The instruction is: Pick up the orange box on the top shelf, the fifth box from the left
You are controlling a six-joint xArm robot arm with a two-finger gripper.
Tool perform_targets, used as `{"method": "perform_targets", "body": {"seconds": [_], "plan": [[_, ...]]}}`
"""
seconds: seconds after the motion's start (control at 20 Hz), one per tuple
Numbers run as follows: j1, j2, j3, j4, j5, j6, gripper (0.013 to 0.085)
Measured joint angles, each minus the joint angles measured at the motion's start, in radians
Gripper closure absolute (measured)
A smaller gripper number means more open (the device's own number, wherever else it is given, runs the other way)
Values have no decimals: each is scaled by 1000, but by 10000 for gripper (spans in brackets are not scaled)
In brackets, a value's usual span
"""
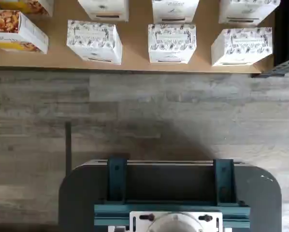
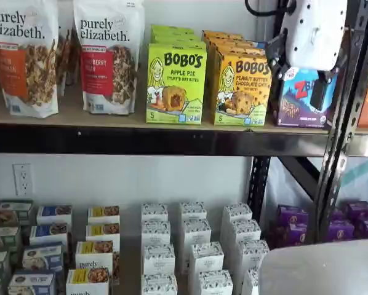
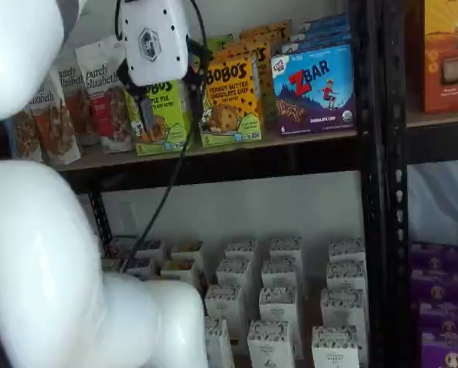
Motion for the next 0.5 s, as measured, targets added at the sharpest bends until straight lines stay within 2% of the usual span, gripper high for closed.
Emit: {"method": "perform_targets", "body": {"seconds": [0.15,0.4,0.5], "plan": [[-34,-33,29,37,-55,-20,130],[-31,-30,30,34,-54,-20,130],[-17,-29,31,16,-60,-13,130]]}}
